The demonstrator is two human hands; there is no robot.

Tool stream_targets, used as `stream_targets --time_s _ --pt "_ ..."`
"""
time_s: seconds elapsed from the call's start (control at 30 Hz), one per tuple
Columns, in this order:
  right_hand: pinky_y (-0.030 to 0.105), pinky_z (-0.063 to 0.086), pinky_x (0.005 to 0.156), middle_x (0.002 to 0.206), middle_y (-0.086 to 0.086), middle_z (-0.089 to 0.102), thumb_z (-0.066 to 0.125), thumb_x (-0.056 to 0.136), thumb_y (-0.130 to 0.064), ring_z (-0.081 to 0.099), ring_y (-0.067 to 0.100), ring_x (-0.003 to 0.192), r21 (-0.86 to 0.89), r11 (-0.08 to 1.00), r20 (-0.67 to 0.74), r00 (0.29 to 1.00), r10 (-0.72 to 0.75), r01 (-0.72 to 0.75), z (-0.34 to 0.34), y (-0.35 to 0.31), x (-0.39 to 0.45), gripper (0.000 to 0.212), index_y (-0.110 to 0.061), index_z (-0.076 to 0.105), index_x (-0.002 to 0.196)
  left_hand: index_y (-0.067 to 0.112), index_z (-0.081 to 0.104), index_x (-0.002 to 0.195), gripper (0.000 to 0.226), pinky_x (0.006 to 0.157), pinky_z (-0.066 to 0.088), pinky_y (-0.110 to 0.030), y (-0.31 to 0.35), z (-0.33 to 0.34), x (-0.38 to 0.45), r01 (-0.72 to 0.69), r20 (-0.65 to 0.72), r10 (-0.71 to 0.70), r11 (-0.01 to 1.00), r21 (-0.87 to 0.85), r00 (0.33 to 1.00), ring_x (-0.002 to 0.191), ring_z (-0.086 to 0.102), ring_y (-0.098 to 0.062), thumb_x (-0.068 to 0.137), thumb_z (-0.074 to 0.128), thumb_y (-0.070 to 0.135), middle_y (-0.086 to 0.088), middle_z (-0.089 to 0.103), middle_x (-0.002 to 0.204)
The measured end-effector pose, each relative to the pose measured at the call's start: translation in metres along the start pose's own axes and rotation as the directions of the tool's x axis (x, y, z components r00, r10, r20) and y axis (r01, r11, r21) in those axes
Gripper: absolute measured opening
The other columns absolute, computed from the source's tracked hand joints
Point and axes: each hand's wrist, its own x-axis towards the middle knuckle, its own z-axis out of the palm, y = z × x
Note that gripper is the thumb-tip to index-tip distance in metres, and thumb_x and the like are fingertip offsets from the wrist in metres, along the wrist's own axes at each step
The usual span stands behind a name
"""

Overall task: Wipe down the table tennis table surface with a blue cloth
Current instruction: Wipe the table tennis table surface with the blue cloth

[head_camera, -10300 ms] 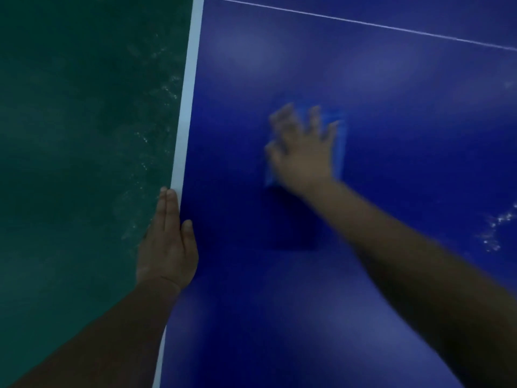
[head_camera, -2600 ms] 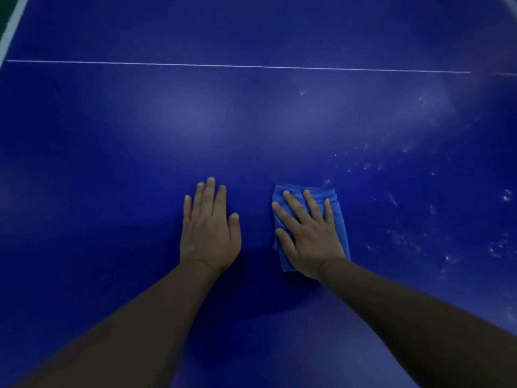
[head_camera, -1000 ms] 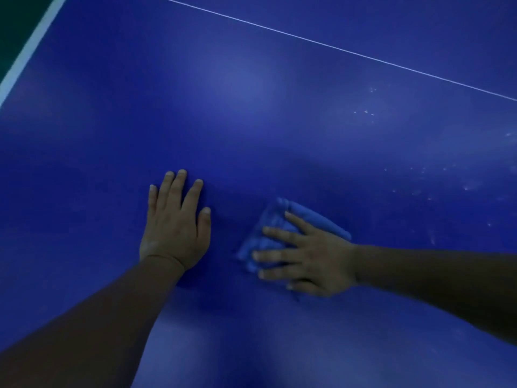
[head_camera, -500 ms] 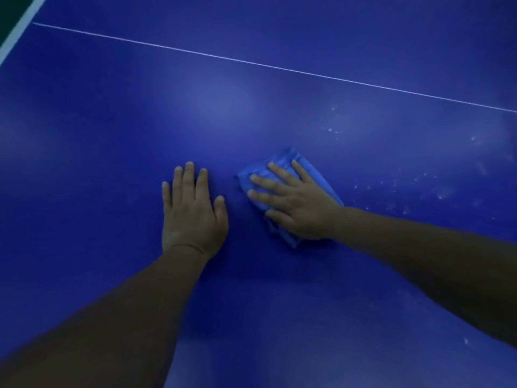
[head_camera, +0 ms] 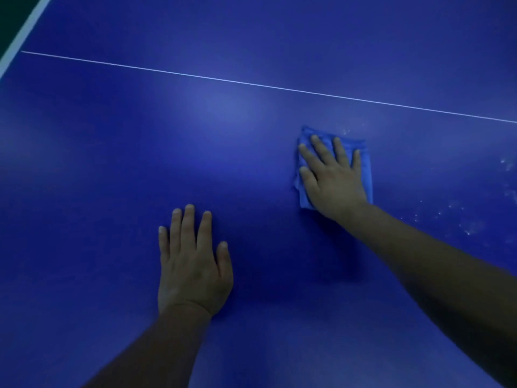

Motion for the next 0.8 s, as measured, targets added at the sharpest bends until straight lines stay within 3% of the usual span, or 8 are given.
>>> stream_targets --time_s 0.23,0.33,0.43,0.5,0.57,0.63,0.7,0.8 --pt "0.064 0.002 0.118 0.166 -0.007 0.018 0.019 0.099 -0.053 0.010 0.030 0.154 0.000 0.914 0.062 0.912 -0.405 0.406 -0.004 -0.070 0.013 0.060 -0.036 0.026 0.156 0.009 0.037 0.152 0.064 0.125 0.002 -0.051 0.001 0.001 0.001 -0.011 -0.014 0.011 1.000 -0.009 1.000 0.154 0.009 -0.030 0.099 0.027 0.043 -0.016 0.024 0.163" --pt "0.066 0.004 0.117 0.168 -0.008 0.010 0.012 0.096 -0.054 0.005 0.031 0.154 -0.049 0.999 0.020 1.000 0.023 -0.022 -0.009 0.015 0.051 0.065 -0.036 0.020 0.158 0.010 0.038 0.152 0.063 0.125 -0.003 -0.048 0.001 -0.001 0.001 -0.011 -0.015 0.011 1.000 0.003 1.000 0.154 0.008 -0.030 0.099 0.027 0.042 -0.017 0.022 0.163" --pt "0.068 0.003 0.117 0.168 -0.009 0.008 0.021 0.102 -0.048 0.003 0.031 0.154 0.117 0.871 0.003 0.877 0.480 -0.477 -0.015 0.083 0.039 0.058 -0.035 0.021 0.158 0.010 0.038 0.152 0.063 0.125 -0.005 -0.045 0.002 -0.002 0.002 0.001 -0.003 -0.001 1.000 0.007 1.000 0.155 0.006 -0.029 0.099 0.026 0.043 -0.016 0.021 0.164" --pt "0.068 0.004 0.117 0.168 -0.008 0.010 0.018 0.099 -0.050 0.006 0.033 0.154 0.087 0.901 -0.044 0.902 0.429 -0.425 -0.012 0.056 0.020 0.061 -0.035 0.021 0.158 0.010 0.038 0.151 0.062 0.124 -0.006 -0.045 0.002 -0.002 0.002 0.002 0.002 -0.002 1.000 0.012 1.000 0.154 0.006 -0.029 0.099 0.026 0.042 -0.016 0.021 0.163" --pt "0.065 0.003 0.117 0.167 -0.008 0.014 0.016 0.097 -0.053 0.007 0.032 0.154 0.050 0.996 -0.010 0.997 0.079 -0.078 -0.005 0.013 0.007 0.064 -0.035 0.023 0.158 0.010 0.039 0.151 0.061 0.124 -0.006 -0.045 0.004 -0.002 0.002 0.005 0.002 -0.005 1.000 0.016 1.000 0.154 0.007 -0.029 0.100 0.026 0.041 -0.016 0.021 0.163" --pt "0.063 0.002 0.119 0.166 -0.008 0.017 0.014 0.097 -0.056 0.009 0.029 0.154 0.016 0.982 0.039 0.982 -0.187 0.186 -0.002 0.005 0.011 0.064 -0.036 0.026 0.157 0.011 0.037 0.152 0.061 0.124 -0.008 -0.044 0.004 -0.002 0.003 0.010 0.018 -0.010 1.000 0.018 1.000 0.155 0.004 -0.028 0.100 0.025 0.042 -0.015 0.019 0.164" --pt "0.064 0.005 0.119 0.167 -0.008 0.017 0.017 0.098 -0.056 0.010 0.029 0.154 -0.006 1.000 0.005 1.000 -0.006 0.006 -0.010 0.038 0.028 0.062 -0.037 0.025 0.157 0.011 0.036 0.153 0.061 0.124 -0.008 -0.043 0.003 -0.003 0.003 0.012 0.021 -0.012 1.000 0.007 1.000 0.155 0.003 -0.027 0.100 0.025 0.042 -0.014 0.018 0.164" --pt "0.065 0.001 0.119 0.168 -0.010 0.007 0.025 0.104 -0.049 0.002 0.028 0.154 0.080 0.912 0.021 0.915 0.402 -0.402 -0.015 0.084 0.035 0.056 -0.036 0.019 0.159 0.011 0.038 0.152 0.061 0.124 -0.009 -0.043 0.005 -0.004 0.003 0.016 0.023 -0.016 1.000 0.018 1.000 0.155 0.005 -0.029 0.100 0.027 0.041 -0.015 0.020 0.164"
